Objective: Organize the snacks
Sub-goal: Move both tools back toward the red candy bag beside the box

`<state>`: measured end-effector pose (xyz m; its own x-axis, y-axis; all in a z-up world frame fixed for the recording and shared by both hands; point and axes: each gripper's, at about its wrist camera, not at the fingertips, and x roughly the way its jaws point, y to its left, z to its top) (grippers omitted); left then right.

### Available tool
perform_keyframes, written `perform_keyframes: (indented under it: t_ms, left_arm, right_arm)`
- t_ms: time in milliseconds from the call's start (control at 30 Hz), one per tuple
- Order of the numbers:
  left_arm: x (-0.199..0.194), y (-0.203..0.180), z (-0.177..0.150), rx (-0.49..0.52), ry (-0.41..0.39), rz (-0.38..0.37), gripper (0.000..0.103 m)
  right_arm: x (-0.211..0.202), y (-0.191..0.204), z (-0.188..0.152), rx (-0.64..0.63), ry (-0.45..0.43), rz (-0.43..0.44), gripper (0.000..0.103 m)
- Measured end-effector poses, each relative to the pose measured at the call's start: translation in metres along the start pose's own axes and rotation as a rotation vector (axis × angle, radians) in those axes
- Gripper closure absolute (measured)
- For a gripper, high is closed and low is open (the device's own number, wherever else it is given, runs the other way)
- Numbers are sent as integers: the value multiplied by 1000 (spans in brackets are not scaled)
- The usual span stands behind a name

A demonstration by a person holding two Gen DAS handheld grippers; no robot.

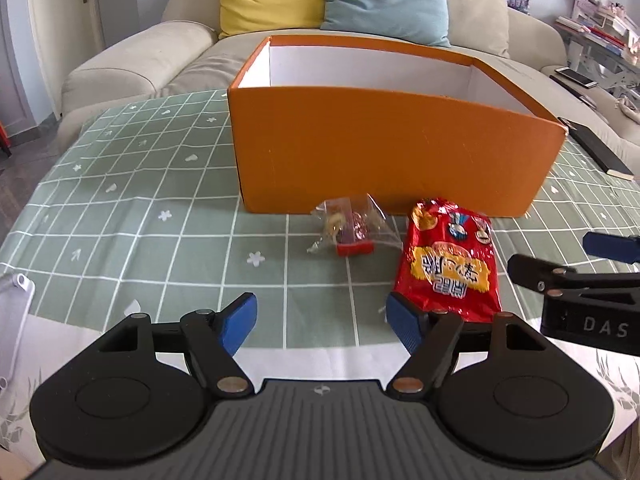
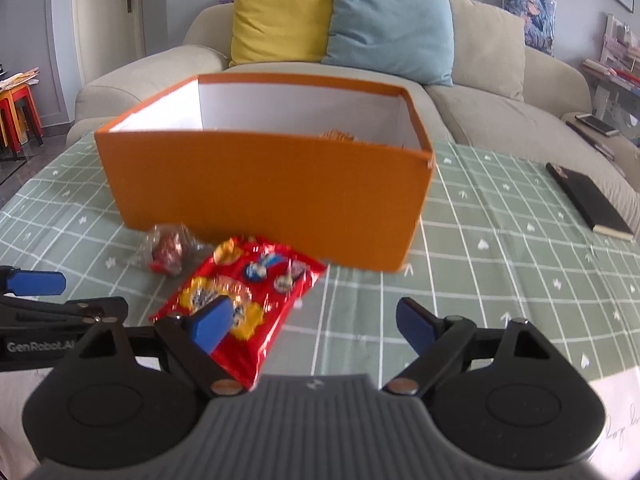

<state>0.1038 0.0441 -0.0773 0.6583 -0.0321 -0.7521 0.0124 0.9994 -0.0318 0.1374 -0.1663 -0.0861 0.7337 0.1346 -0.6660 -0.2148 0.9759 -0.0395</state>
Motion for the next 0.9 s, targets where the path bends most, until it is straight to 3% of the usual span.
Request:
perform_keyframes:
  t_ms: [367, 600, 900]
  left_arm:
    - [11, 7, -5, -42, 14, 6, 24]
    - [16, 25, -2, -105, 10, 60, 29]
    - [23, 42, -1, -144, 29, 125, 30]
  right_arm:
    - [7, 16, -2, 23, 37, 65, 16]
    - [33, 30, 5, 75, 101, 75, 8]
    - [62, 48, 11, 71, 177, 81, 7]
